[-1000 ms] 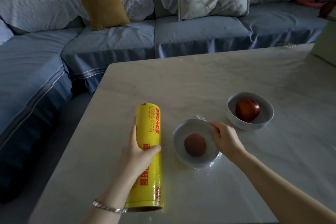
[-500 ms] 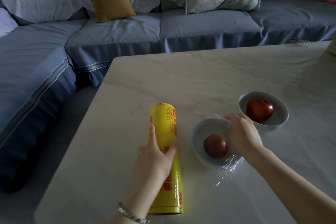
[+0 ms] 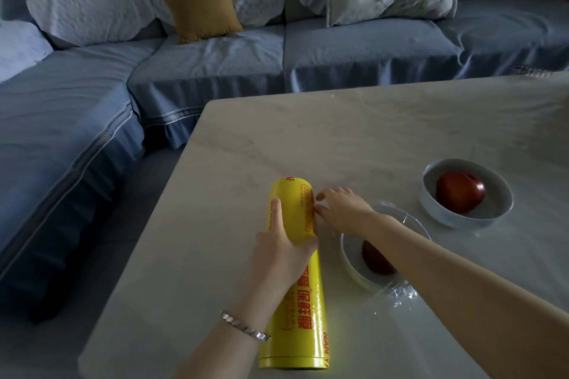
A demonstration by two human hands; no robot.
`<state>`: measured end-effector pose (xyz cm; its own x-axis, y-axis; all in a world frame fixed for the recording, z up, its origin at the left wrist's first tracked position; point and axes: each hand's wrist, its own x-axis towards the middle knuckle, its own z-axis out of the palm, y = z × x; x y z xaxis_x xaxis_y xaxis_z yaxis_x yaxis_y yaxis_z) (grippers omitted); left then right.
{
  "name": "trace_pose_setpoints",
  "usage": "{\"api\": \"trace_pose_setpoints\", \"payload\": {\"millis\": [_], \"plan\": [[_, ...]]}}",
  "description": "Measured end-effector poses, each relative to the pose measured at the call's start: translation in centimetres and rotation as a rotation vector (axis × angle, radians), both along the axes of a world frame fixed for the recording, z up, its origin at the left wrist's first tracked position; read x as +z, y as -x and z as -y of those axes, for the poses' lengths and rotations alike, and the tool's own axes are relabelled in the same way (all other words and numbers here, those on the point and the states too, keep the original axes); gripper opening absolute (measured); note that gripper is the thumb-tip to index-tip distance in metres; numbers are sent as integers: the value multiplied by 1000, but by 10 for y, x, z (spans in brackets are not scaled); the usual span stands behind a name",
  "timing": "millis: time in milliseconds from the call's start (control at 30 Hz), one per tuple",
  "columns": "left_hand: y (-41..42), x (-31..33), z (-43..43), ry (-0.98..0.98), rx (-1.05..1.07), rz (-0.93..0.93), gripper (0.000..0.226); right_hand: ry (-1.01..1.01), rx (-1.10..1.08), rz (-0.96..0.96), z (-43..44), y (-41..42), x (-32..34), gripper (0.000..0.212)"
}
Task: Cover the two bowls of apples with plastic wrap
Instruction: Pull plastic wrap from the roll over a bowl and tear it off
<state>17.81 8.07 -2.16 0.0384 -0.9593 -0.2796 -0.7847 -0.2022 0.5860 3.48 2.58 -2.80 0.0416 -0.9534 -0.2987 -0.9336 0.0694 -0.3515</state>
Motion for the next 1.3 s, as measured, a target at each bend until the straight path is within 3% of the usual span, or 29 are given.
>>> {"api": "trace_pose_setpoints", "payload": {"millis": [433,633,833,1033,1300], "plan": [[6,-1,-3,22,-4,43,95,68,-129,-211,2,-19,-4,26],[7,-2,-2,8,-4,39,95,60,-262,-146,5,-24,-3,22],[0,-1,-3,-4,-3,-13,94,93,-215,-134,5,-19,-7,25],[-13,-2,0,-18,-27,-124,96,45,-317,53,17,-3,-10,37],[-11,-4,1,-49,23,-135,93,-1,-536,432,35,1,-10,21]]}}
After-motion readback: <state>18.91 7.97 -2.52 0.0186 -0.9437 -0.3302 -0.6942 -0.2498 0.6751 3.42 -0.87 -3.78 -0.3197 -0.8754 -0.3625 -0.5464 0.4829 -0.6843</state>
